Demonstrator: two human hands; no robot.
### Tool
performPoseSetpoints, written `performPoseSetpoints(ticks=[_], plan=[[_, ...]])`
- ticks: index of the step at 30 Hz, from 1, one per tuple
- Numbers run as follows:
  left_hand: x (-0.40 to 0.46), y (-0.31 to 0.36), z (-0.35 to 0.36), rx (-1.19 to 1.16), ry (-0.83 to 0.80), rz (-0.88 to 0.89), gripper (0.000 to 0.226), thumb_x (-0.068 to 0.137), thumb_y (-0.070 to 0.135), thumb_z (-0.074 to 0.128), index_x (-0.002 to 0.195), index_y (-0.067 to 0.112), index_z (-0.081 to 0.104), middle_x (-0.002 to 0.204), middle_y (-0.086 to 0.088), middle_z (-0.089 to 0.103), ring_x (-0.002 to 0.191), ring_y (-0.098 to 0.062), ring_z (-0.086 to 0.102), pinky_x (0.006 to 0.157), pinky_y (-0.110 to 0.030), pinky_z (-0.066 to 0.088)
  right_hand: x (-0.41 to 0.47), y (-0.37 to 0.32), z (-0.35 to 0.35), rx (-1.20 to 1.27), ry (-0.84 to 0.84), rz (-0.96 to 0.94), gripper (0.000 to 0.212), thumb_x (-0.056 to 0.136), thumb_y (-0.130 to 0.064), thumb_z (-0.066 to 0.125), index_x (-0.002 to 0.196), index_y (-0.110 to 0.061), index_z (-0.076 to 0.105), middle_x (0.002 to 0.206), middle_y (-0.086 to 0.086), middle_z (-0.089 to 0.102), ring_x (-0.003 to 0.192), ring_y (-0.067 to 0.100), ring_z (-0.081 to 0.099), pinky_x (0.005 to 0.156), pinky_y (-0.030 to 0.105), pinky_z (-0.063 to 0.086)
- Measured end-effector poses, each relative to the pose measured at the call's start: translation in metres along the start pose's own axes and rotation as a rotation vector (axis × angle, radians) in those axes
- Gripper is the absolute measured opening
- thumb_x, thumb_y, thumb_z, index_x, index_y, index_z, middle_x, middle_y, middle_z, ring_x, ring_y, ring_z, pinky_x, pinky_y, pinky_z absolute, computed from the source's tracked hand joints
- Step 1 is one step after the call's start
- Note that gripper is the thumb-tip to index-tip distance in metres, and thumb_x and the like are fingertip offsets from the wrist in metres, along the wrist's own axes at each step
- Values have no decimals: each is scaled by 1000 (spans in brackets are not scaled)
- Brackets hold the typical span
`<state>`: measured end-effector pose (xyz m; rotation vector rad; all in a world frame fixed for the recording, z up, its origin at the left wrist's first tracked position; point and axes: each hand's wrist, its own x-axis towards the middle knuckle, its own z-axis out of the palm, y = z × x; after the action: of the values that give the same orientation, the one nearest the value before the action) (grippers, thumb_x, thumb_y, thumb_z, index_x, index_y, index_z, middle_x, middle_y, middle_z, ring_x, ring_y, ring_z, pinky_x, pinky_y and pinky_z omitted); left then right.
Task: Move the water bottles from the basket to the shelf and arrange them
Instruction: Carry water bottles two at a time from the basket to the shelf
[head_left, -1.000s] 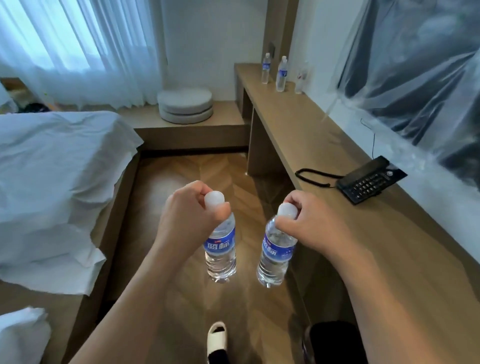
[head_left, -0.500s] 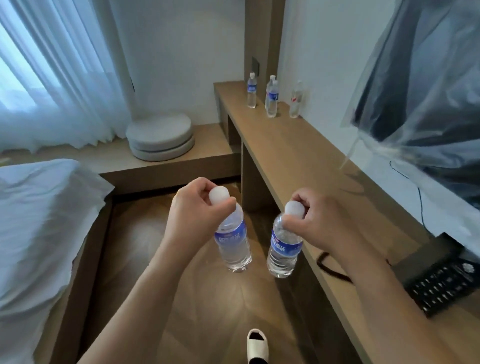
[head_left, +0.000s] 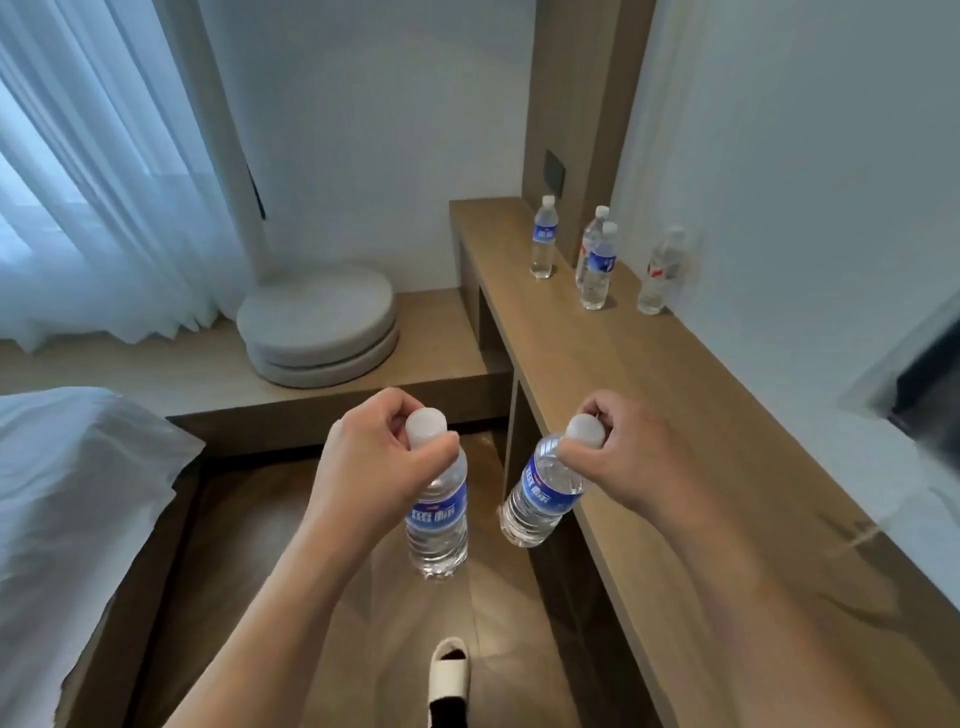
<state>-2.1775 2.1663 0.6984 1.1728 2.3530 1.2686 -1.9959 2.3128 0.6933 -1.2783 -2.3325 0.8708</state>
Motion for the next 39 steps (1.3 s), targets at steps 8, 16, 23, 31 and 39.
performPoseSetpoints(ticks=[8,16,23,31,39], plan=[[229,-10,36,-16,-110,113,25,76,36,78,90,28,59,81,12,65,75,-4,65,60,-16,51,191,-4,4,47,37,140,23,73,-36,72,84,-27,54,80,-4,61,71,11,60,56,30,52],[400,-6,115,-30,-199,147,23,77,38,75,89,27,59,77,12,64,71,0,62,57,-16,47,351,37,4,27,114,263,19,74,-39,71,83,-30,56,78,-10,64,68,5,58,52,24,38],[537,-5,169,35,-284,82,21,79,37,75,89,28,59,82,9,67,75,-5,65,65,-27,57,508,69,2,-15,52,307,19,75,-37,68,88,-29,56,82,-10,62,74,7,59,55,26,41],[683,-9,227,42,-311,104,24,80,37,74,91,23,57,85,7,66,77,-10,64,60,-25,49,633,80,7,-73,99,346,21,77,-37,67,86,-27,50,76,-9,58,67,5,52,50,26,31],[780,-47,309,160,-487,164,27,79,39,74,88,19,57,75,6,63,72,-13,64,63,-37,56,705,86,30,-160,60,459,20,81,-38,63,91,-24,52,82,-3,61,77,18,60,61,31,42]])
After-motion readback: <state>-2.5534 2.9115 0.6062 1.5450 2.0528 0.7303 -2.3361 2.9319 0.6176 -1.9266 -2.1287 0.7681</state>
